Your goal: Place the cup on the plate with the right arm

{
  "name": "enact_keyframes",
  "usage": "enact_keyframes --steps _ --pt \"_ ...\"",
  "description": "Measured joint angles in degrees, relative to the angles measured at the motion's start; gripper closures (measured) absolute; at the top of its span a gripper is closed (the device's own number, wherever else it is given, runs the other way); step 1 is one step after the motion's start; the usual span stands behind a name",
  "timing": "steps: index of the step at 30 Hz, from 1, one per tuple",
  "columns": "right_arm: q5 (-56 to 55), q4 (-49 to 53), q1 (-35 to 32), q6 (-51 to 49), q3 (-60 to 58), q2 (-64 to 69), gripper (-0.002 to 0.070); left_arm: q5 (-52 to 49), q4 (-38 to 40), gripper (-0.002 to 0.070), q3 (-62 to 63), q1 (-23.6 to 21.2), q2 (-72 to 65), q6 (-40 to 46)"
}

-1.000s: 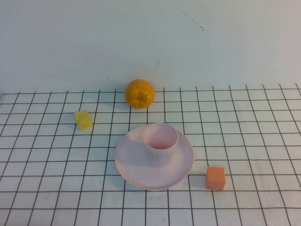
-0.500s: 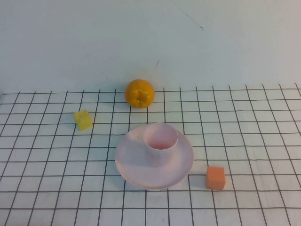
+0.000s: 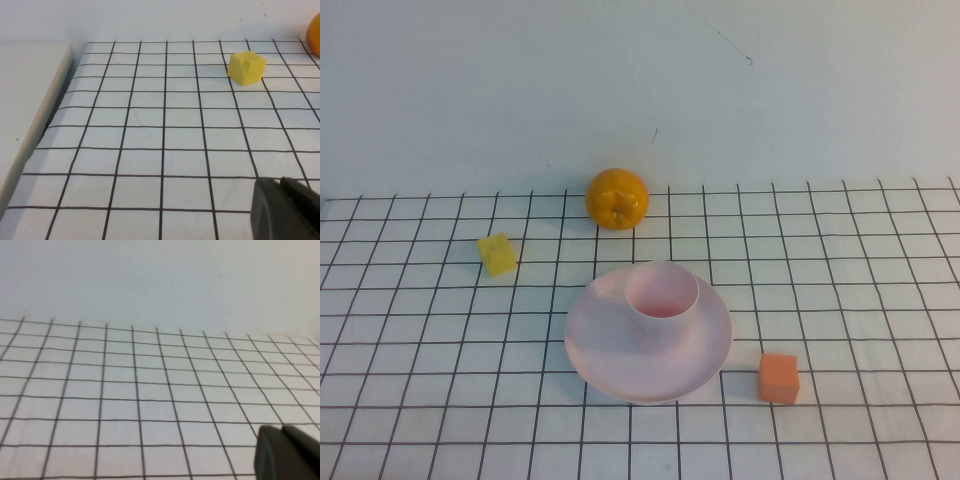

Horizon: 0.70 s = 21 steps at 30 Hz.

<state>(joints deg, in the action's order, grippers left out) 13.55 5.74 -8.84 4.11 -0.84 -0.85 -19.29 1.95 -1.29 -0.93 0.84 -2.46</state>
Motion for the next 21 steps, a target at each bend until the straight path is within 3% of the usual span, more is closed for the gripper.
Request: enact_keyframes --steps 14,21 --pt "7.73 -0.45 -3.22 0.0 -0.77 0.0 0.0678 0.0 0.0 0.0678 0.0 0.0 0.0 0.0" --pt "7.86 -0.45 0.19 1.37 -0.77 0.0 0.0678 0.0 0.0 0.0678 0.0 0.0 0.0 0.0"
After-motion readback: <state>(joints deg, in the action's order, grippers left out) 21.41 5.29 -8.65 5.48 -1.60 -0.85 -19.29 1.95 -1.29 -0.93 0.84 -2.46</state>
